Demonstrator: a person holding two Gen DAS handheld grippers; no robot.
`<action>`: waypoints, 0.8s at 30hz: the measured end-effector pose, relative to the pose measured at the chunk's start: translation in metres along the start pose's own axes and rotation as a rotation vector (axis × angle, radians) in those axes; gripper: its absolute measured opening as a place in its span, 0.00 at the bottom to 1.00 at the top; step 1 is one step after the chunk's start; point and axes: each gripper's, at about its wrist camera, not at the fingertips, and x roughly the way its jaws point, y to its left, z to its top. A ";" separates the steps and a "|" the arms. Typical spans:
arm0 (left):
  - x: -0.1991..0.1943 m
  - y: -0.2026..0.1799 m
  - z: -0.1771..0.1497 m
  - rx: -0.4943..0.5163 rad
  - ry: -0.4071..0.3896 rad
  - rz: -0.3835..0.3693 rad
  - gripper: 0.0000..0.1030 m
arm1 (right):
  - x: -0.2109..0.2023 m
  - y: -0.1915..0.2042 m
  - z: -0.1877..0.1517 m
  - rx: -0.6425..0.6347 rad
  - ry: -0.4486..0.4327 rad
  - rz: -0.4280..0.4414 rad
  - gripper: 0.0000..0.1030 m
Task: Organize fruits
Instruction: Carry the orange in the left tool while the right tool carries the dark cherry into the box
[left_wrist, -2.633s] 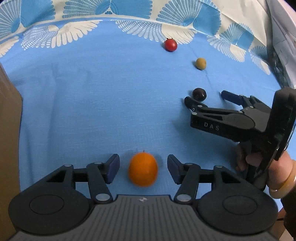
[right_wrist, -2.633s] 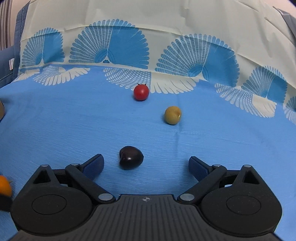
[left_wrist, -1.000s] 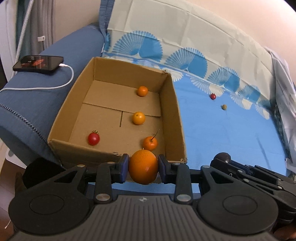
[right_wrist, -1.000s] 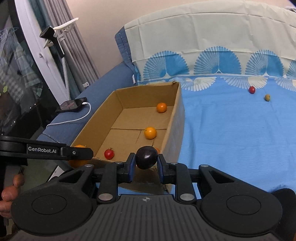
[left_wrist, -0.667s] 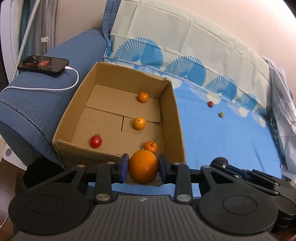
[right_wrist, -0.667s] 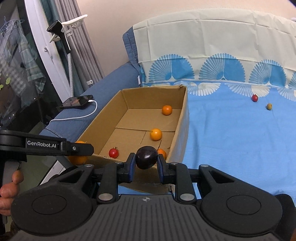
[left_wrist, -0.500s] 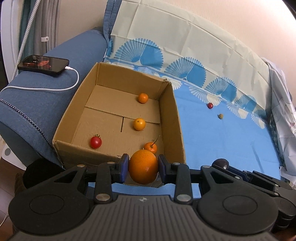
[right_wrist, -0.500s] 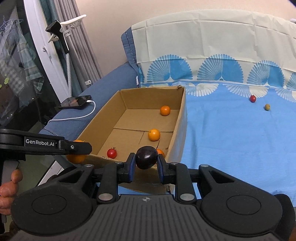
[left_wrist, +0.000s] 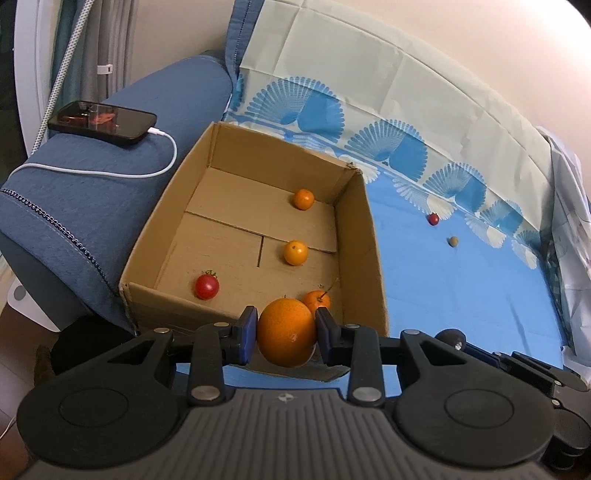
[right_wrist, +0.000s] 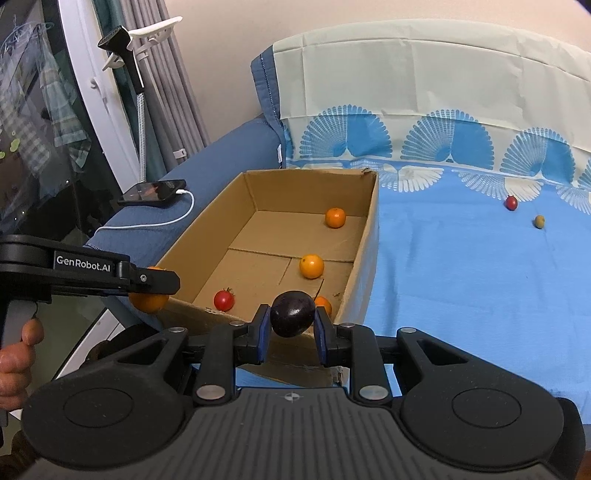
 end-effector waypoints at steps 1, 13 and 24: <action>0.001 0.001 0.002 0.000 -0.002 0.004 0.36 | 0.001 0.001 0.001 -0.002 0.001 -0.002 0.25; 0.025 0.011 0.038 0.001 -0.030 0.036 0.36 | 0.035 0.010 0.025 -0.037 0.017 0.006 0.25; 0.089 0.014 0.054 0.009 0.052 0.068 0.36 | 0.095 0.005 0.037 -0.056 0.085 0.000 0.25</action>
